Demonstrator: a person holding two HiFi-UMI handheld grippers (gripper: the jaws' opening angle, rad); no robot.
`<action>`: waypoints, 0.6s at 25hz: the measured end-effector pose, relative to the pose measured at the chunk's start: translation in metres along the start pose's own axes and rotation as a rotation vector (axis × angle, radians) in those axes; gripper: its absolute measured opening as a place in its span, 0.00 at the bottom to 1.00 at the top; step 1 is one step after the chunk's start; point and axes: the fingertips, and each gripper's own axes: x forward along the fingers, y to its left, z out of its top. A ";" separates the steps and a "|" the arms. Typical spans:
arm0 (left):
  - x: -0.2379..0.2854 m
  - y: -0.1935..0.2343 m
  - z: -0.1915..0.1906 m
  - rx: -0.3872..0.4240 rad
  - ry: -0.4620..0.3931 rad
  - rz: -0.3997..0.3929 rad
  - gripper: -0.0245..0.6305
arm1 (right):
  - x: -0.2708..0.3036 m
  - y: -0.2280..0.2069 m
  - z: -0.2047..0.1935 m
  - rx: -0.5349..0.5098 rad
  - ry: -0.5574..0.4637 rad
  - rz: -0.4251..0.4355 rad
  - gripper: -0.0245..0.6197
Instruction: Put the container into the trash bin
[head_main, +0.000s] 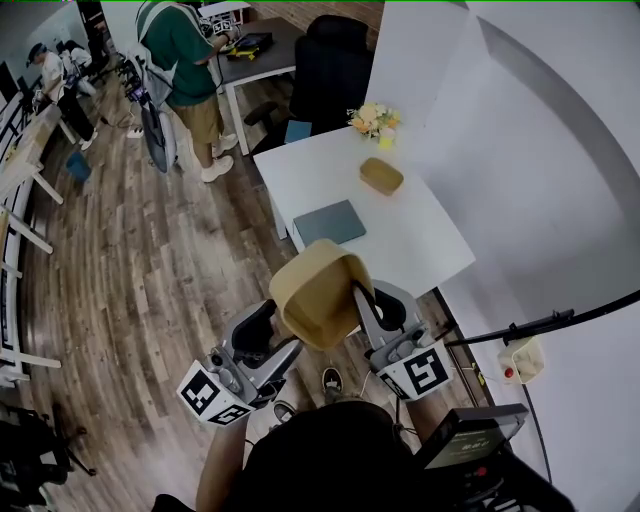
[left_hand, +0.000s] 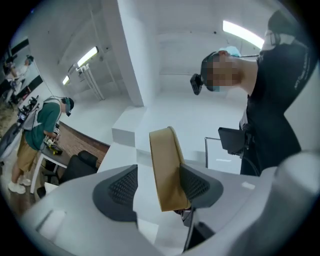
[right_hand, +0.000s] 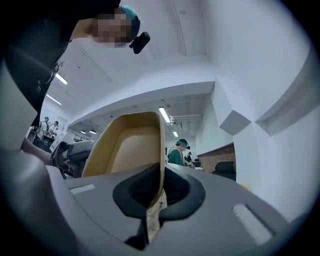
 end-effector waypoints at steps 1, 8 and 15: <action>-0.003 -0.001 0.002 -0.018 -0.009 -0.014 0.41 | 0.002 0.004 0.001 0.004 -0.004 0.008 0.06; -0.026 0.002 0.017 -0.092 -0.056 -0.040 0.45 | 0.016 0.026 0.004 0.009 -0.027 0.059 0.06; -0.031 -0.001 0.014 -0.121 -0.035 -0.071 0.48 | 0.028 0.064 -0.007 -0.090 0.046 0.171 0.06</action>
